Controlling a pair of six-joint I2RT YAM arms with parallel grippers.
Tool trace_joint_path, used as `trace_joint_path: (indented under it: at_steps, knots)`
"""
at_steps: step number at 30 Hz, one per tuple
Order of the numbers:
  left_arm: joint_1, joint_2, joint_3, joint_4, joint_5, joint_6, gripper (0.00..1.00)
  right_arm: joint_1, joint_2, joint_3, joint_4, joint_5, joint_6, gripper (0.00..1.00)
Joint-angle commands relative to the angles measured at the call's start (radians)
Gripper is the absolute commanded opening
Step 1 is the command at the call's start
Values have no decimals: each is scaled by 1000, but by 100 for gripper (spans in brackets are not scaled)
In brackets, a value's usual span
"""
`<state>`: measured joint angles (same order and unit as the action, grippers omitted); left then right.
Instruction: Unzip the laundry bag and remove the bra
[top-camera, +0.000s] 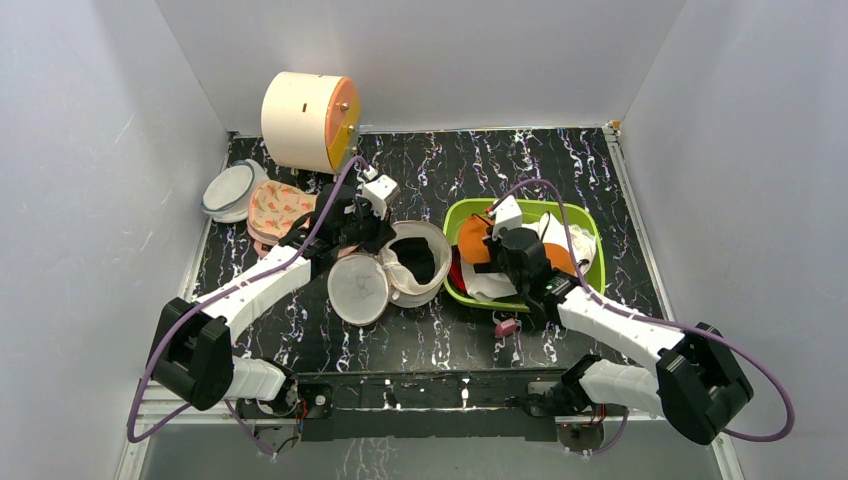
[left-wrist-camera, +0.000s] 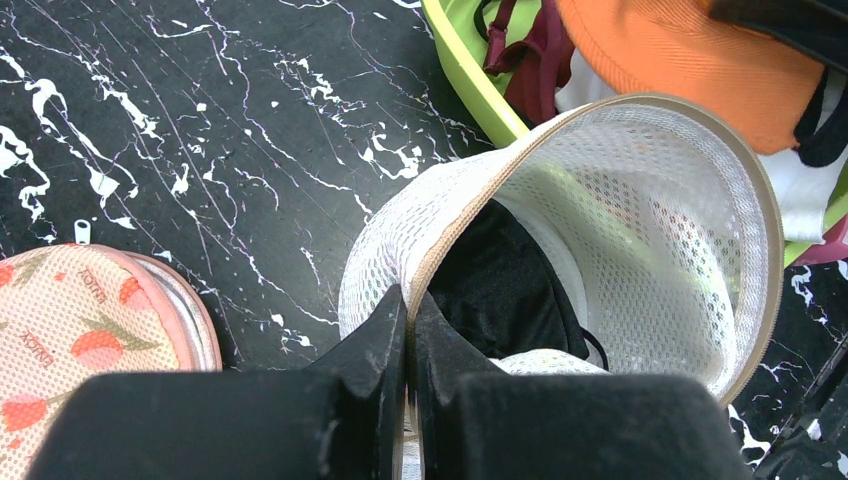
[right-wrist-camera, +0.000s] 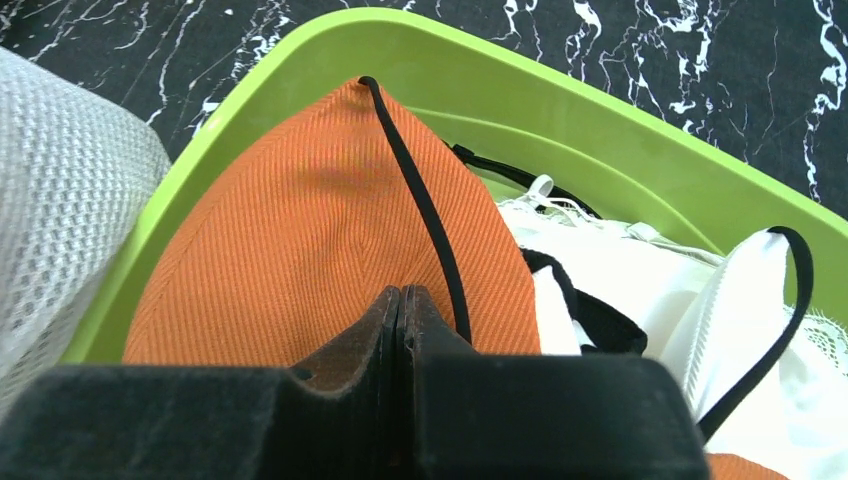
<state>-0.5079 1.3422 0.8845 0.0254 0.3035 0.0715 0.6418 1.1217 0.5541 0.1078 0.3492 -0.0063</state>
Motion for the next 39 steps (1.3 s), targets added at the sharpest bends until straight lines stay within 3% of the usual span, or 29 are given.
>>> trace_joint_path:
  at_steps: [1,4,6,10,13,14,17,25,28,33,39]
  knots:
    - [-4,-39,0,-1,2,12,0,-25,1,11,63,-55,42,0]
    - [-3,-41,2,-2,2,12,0,-27,-47,42,-16,-42,19,0]
    - [-4,-44,1,-2,2,13,0,-27,-91,75,-82,-23,4,12]
    - [-4,-48,2,-4,0,13,0,-29,-173,144,-218,1,-23,46]
    - [-4,-47,2,-4,1,13,0,-28,-212,188,-267,29,17,87]
    - [-4,-46,3,-4,4,12,0,-27,-218,205,-277,52,48,97]
    - [-7,-44,4,-5,6,11,0,-28,-239,259,-313,37,137,98]
    - [-17,-41,2,-4,-2,13,0,-27,-243,334,-404,-458,98,98]
    - [-22,-39,2,-6,-3,14,0,-28,-201,353,-376,-555,105,97]
    - [-23,-42,3,-8,-6,15,0,1,-125,351,-255,-689,189,82]
    - [-24,-50,2,-5,-8,17,0,70,40,351,-159,-617,295,53]
